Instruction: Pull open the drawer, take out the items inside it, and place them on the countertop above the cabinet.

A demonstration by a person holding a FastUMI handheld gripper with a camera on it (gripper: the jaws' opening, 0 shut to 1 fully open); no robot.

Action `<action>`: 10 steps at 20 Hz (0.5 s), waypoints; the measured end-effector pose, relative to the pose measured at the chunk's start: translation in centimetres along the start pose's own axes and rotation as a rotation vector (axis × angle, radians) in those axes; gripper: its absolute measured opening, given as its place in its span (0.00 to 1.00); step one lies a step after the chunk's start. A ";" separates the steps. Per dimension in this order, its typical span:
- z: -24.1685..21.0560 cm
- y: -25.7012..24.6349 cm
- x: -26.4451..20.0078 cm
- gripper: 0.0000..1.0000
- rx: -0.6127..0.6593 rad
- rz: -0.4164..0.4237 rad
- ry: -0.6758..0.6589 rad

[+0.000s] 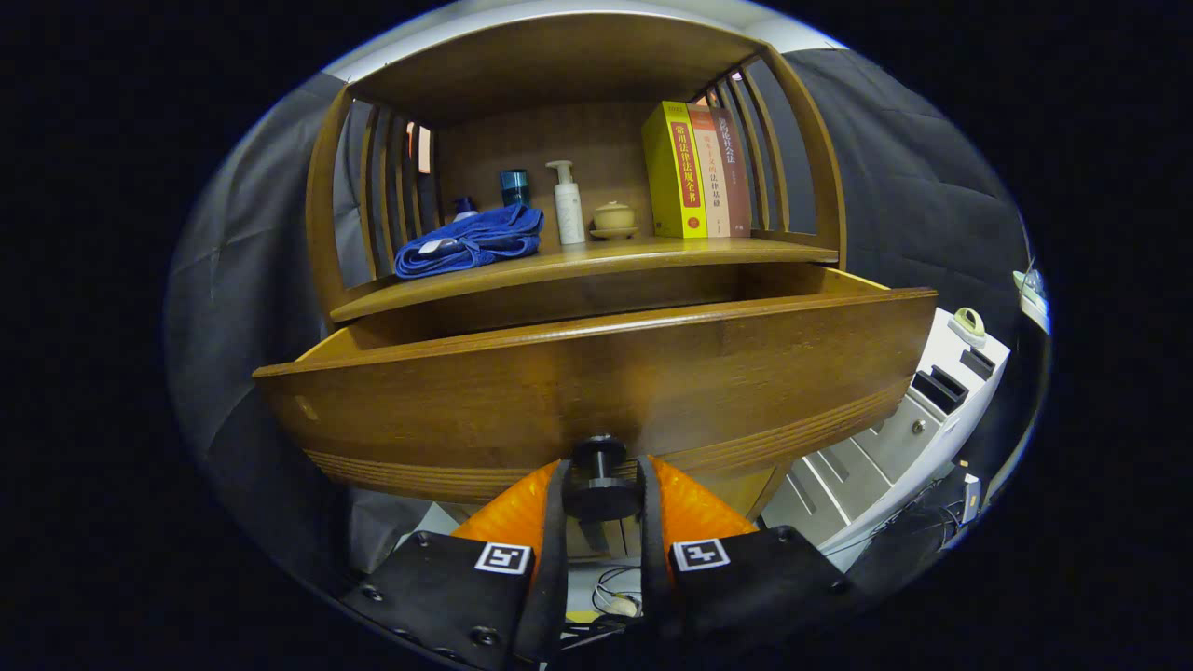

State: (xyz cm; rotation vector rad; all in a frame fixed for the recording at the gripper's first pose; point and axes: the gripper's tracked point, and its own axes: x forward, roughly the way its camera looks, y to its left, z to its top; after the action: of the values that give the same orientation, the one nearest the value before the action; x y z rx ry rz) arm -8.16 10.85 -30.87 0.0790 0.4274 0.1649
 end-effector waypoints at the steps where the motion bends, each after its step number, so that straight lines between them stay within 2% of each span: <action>1: -0.2 0.0 -0.2 0.42 -0.003 0.000 0.000; 6: -0.5 -0.1 -1.6 0.42 -0.006 -0.004 0.004; 8: -0.8 -0.2 -2.2 0.37 -0.007 -0.012 0.003; 10: -1.0 -0.2 -2.6 0.37 -0.012 -0.015 0.004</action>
State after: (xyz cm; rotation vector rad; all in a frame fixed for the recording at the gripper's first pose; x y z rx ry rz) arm -10.84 10.25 -30.76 0.0633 0.4309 0.1534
